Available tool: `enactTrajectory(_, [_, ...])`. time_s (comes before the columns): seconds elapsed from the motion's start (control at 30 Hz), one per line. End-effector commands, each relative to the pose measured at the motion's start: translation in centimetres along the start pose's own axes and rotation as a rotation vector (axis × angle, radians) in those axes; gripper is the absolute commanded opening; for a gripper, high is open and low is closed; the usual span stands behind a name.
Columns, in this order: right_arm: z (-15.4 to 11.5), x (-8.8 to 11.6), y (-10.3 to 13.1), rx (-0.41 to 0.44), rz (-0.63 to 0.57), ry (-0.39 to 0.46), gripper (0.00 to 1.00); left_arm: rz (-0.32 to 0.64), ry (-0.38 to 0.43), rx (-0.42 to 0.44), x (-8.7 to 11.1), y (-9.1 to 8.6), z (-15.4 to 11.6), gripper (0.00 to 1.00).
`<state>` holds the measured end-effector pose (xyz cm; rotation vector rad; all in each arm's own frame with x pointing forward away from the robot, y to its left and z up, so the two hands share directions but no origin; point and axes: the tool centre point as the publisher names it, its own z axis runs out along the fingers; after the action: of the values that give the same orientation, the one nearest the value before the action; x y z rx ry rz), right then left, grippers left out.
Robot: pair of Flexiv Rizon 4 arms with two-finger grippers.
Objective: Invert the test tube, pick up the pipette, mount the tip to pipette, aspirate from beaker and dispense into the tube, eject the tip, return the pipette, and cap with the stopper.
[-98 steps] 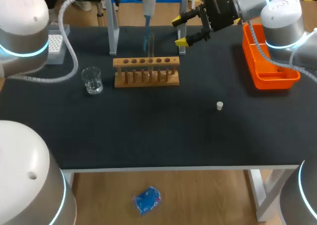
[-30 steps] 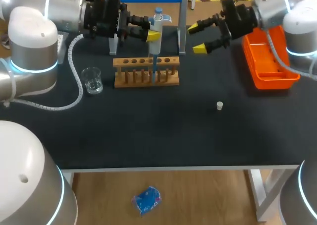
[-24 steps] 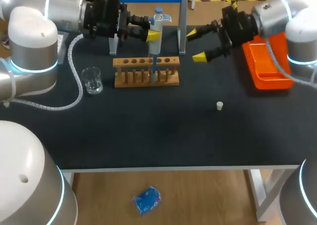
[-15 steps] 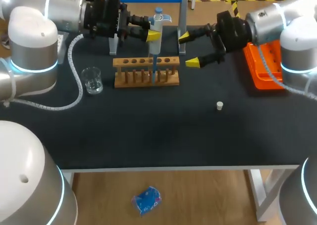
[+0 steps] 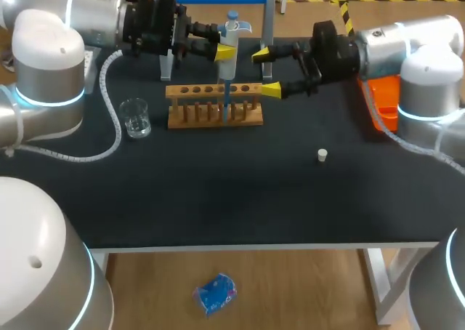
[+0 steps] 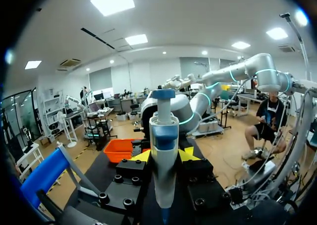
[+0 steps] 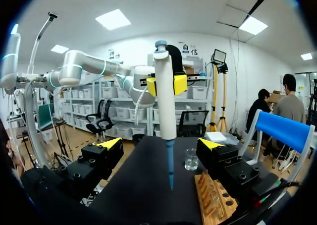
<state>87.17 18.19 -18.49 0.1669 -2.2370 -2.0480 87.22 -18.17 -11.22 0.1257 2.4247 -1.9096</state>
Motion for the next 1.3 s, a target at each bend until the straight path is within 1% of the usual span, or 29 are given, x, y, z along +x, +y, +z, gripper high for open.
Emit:
enactTrajectory(0.03, [1.6,-1.6,0.0,0.014,-0.002,0.055,1.0,0.0,0.004,-0.001,0.0,0.0,-0.1,0.0])
enactTrajectory(0.13, [2.3,-1.9,0.3,0.016,-0.009,0.066,1.0,0.0,0.004,-0.001,0.0,0.0,-0.1,0.0])
enactTrajectory(0.27, [3.3,-2.2,0.8,0.017,-0.019,0.06,1.0,0.0,0.004,-0.001,0.0,0.0,-0.1,0.0])
enactTrajectory(0.53, [4.7,-1.7,1.4,-0.015,-0.033,0.043,1.0,0.0,0.004,-0.001,0.0,0.0,-0.1,0.0])
enactTrajectory(0.77, [5.4,-1.2,1.7,-0.051,-0.052,0.021,1.0,0.0,0.004,-0.001,0.0,0.0,-0.1,0.0])
enactTrajectory(0.97, [6.0,-1.2,2.2,-0.096,-0.05,0.025,1.0,0.0,0.004,-0.001,0.0,0.0,-0.1,0.0])
enactTrajectory(1.3, [6.2,-1.3,2.3,-0.109,-0.045,0.025,1.0,0.0,0.004,-0.001,0.0,0.0,-0.1,0.0])
